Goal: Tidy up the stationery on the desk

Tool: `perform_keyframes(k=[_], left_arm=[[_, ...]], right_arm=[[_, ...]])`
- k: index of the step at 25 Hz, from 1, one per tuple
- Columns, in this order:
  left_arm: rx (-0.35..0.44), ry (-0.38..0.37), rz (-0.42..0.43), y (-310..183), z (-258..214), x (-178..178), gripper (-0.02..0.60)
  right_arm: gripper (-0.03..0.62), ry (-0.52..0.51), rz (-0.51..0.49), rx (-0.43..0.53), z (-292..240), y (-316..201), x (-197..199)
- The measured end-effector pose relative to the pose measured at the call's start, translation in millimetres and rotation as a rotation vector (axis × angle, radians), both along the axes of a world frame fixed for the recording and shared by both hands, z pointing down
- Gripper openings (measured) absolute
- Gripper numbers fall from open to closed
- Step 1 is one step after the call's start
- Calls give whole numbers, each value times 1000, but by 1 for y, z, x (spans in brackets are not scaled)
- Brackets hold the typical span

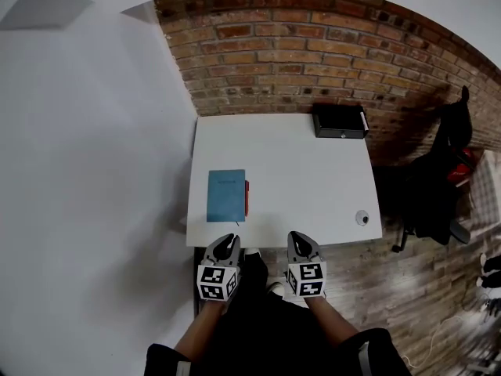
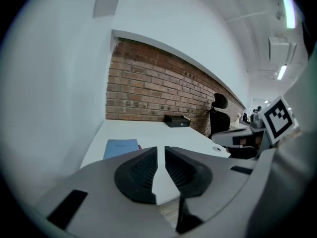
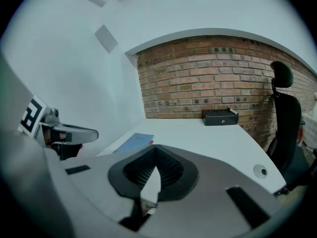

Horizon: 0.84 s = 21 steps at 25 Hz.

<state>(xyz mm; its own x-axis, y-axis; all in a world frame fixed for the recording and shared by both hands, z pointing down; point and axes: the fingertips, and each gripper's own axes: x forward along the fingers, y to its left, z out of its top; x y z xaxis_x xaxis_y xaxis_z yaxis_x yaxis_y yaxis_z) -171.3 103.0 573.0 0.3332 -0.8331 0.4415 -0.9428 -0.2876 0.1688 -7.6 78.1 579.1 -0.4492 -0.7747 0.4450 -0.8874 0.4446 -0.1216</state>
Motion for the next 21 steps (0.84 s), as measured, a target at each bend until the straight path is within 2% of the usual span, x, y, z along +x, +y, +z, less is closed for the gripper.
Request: perform_keyframes(k=[10, 21], left_arm=[[5, -17, -1, 45, 3, 9, 58], [-4, -16, 8, 49, 2, 18, 58]], right_arm=[[21, -23, -20, 6, 0, 42, 2], [21, -23, -31, -10, -2, 42, 1]])
